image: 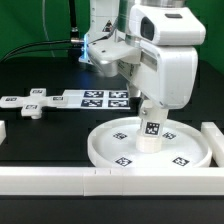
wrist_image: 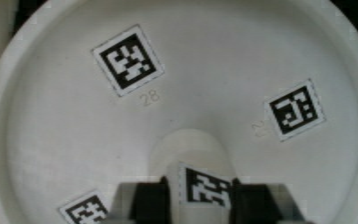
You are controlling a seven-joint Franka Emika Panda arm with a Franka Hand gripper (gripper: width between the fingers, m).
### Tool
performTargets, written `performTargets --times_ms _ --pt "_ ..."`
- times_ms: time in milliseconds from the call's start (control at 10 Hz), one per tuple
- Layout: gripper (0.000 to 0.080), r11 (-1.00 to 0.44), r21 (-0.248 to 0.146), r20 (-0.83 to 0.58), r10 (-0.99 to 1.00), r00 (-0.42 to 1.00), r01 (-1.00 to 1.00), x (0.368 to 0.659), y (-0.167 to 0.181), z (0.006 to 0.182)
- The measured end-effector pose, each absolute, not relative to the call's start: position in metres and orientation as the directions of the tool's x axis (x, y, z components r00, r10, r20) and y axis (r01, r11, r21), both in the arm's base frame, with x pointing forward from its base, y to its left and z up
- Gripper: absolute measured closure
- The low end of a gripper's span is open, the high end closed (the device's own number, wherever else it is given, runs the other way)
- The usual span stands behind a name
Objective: Assemble round table
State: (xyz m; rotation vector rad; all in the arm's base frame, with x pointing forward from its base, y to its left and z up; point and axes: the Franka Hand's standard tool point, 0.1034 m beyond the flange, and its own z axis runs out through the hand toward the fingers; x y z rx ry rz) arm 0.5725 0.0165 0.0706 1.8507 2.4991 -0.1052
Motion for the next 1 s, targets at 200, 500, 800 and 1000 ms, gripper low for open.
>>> performTargets --times_ms 200,500,800,1000 --pt "0.0789 0.288 -0.037 -0.065 0.955 -0.290 0.957 0.5725 0.0153 0.0705" --pt "0.0798 0.289 -0.036 -0.065 0.955 -0.291 0.957 0.5729 0.0144 0.0708" --pt "0.0795 0.285 -0.029 -0.067 0.956 -0.286 0.958 0.5748 0.0144 0.0744" --pt "0.0449 0.272 -0.028 -0.066 0.960 -0.273 0.962 0.5747 0.0159 0.0744"
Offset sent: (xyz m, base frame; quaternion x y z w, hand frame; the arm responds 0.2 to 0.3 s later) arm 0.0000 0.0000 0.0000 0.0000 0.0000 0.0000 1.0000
